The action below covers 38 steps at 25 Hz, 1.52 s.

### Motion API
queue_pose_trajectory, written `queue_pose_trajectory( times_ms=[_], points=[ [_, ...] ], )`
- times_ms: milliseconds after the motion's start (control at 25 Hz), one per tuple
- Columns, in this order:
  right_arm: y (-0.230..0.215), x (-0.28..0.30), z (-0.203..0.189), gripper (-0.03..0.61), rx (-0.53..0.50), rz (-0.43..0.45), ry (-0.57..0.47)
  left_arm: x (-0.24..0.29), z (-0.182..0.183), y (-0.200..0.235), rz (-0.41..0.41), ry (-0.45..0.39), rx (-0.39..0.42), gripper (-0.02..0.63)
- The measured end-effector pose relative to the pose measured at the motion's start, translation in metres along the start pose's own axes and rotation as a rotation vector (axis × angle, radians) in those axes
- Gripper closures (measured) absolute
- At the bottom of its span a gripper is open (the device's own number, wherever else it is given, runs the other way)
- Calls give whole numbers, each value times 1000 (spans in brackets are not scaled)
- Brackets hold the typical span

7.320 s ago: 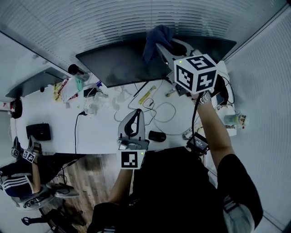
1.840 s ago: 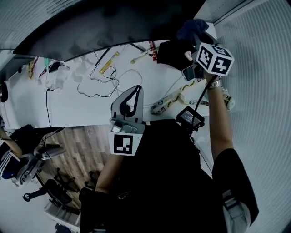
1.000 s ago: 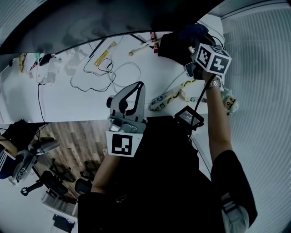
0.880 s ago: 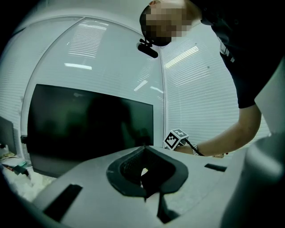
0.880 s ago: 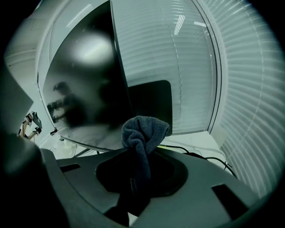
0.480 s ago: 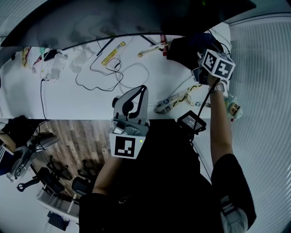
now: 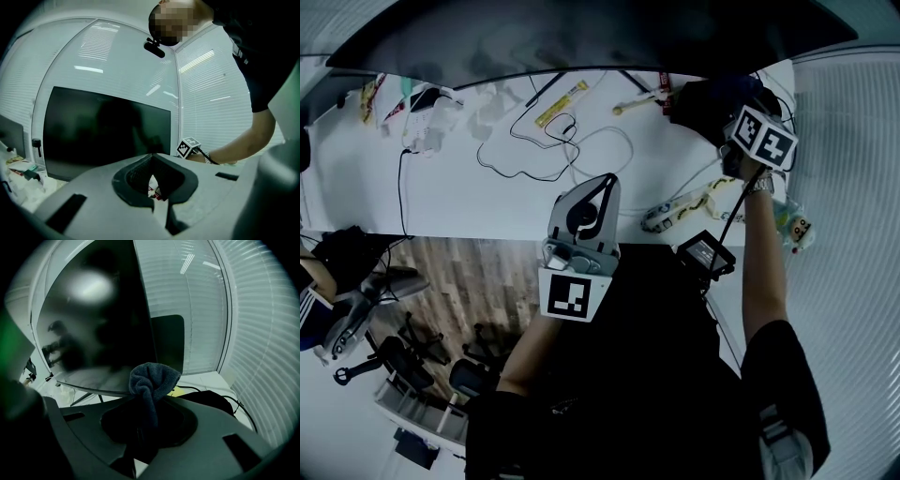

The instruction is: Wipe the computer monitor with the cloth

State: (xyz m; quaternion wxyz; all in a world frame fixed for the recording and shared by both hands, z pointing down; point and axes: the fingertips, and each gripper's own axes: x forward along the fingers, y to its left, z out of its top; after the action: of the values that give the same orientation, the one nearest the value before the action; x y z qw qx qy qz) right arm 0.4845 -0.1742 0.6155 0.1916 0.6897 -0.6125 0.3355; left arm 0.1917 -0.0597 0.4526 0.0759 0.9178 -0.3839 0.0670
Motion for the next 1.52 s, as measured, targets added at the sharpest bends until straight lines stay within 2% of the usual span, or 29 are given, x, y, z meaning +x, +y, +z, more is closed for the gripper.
queue_pose_trajectory(
  times_ms=[560, 1520],
  points=[
    [78, 7, -4, 506, -49, 23, 12, -47, -8, 55, 22, 12, -21, 606],
    [268, 40, -26, 506, -152, 114, 57, -147, -15, 178, 122, -12, -56, 606]
  ],
)
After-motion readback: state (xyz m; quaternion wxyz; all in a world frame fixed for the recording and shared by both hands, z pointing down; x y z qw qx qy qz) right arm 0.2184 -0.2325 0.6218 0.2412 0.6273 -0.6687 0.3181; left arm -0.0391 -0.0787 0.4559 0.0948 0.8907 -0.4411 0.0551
